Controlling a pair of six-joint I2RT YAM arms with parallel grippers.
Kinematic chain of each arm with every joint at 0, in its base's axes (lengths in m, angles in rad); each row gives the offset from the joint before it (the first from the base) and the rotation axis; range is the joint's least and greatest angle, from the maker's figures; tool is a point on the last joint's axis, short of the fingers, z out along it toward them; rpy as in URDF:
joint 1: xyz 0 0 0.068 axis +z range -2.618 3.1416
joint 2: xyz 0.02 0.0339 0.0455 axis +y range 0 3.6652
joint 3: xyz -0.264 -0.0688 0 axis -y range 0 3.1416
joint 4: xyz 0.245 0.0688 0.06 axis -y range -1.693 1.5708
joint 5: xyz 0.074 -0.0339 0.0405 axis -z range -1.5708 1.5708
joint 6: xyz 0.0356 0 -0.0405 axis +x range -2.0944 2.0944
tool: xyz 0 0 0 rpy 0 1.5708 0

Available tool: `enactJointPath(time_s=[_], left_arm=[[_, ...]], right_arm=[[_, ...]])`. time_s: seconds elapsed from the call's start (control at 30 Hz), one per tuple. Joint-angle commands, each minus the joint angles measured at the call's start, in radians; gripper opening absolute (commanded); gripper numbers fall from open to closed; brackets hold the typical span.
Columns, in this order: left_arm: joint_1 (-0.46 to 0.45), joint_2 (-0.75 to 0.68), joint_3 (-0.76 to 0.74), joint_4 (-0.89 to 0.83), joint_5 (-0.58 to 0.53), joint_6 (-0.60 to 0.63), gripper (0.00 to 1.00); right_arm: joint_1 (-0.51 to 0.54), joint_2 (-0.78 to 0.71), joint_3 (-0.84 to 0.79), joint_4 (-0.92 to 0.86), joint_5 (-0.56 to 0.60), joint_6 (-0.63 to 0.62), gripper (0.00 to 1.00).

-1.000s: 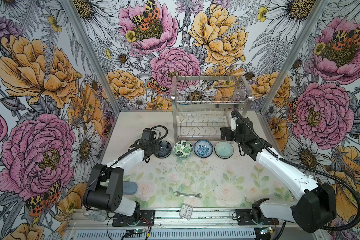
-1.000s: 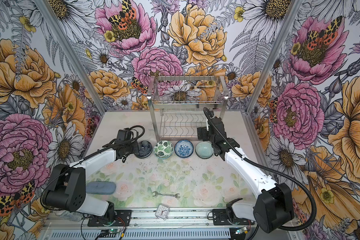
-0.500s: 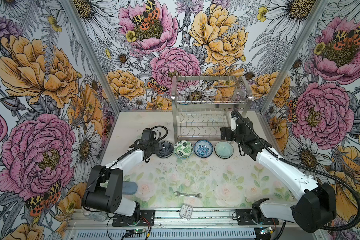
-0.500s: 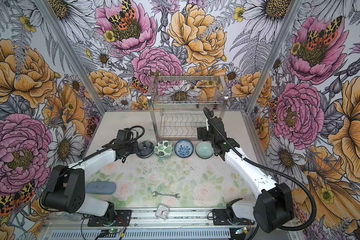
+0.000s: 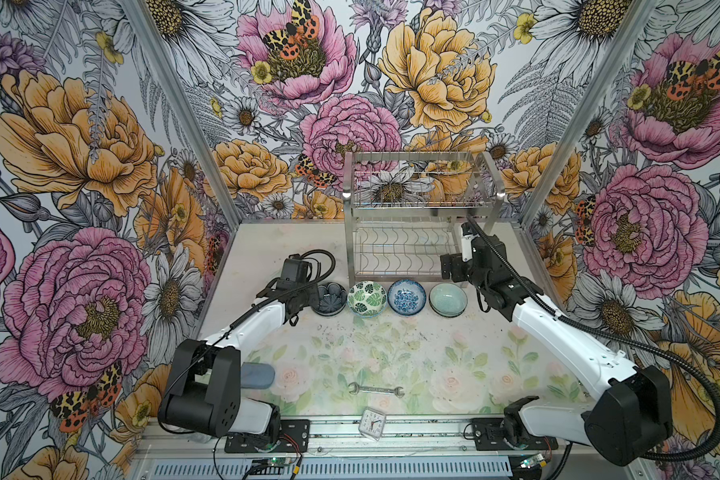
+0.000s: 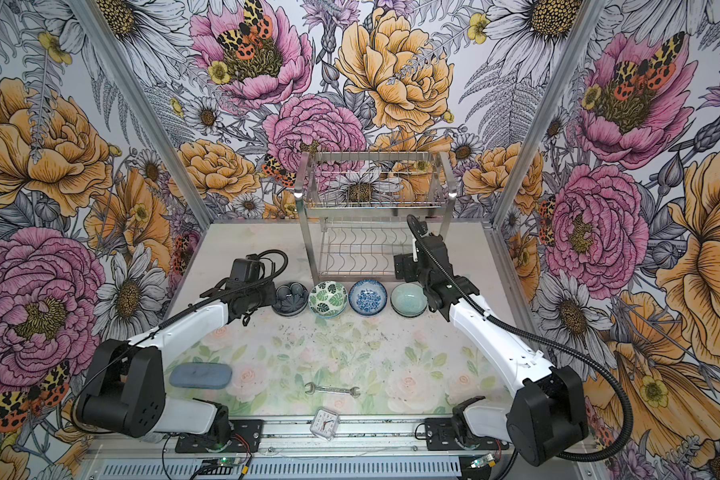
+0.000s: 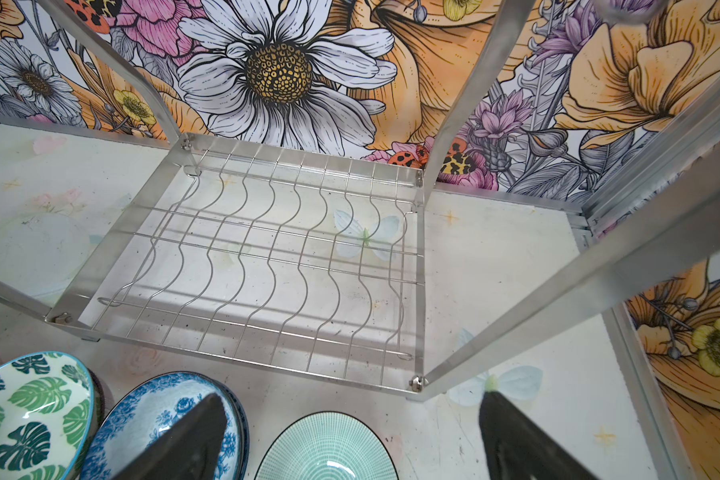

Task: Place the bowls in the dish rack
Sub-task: 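Lift the dark patterned bowl with the left gripper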

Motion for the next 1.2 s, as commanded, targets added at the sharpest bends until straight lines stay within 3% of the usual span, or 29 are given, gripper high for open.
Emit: enactJointPath(time_s=[0.0,0.57,1.17], left_arm=[[-0.010,-0.034,-0.022,-0.017,0.041,-0.018,0.22],[-0.036,0.039,-0.029,-0.042,0.000,-0.027,0.23],[-0.039,0.020,-0.023,-0.058,-0.028,-0.021,0.02]], right_arm=[[0.008,-0.017,0.023,0.001,-0.006,0.006,0.97],[0.009,-0.016,0.011,0.001,-0.009,0.012,0.97],[0.008,-0.016,0.010,0.001,-0.010,0.016,0.97]])
